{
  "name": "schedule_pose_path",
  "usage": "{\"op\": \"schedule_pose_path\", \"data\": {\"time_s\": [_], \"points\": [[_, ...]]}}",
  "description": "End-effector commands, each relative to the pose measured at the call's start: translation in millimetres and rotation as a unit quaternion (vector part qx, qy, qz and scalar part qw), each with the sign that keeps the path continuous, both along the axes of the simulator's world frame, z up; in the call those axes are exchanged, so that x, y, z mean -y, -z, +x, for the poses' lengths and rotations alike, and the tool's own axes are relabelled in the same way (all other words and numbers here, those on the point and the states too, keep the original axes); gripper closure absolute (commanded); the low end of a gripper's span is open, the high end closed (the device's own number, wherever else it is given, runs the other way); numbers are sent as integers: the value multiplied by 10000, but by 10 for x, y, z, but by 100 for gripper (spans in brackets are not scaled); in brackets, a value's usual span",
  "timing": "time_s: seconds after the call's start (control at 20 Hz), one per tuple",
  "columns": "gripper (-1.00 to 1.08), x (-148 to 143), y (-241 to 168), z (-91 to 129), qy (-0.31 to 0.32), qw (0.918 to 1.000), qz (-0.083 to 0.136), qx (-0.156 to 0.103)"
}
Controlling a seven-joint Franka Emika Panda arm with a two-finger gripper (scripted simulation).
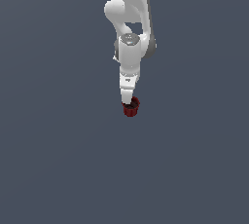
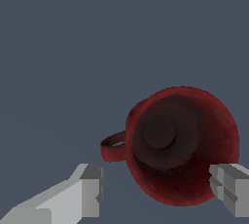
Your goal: Pick up the object and move it to a goal position.
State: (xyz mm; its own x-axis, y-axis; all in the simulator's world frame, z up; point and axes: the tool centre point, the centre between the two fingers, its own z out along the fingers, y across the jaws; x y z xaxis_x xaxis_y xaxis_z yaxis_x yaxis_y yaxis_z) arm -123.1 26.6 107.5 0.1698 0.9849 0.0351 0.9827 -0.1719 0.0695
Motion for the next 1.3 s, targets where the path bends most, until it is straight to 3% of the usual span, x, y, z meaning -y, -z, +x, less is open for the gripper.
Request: {"op": "schedule_pose_path", "data": {"time_s": [0.0,0.45,1.25], "points": [[-60,-15,16,-52,-242,9997,-11,17],[-60,-40,45,-146,-667,9978,-32,43],[-60,-49,326,-132,-682,9977,-32,42]]}}
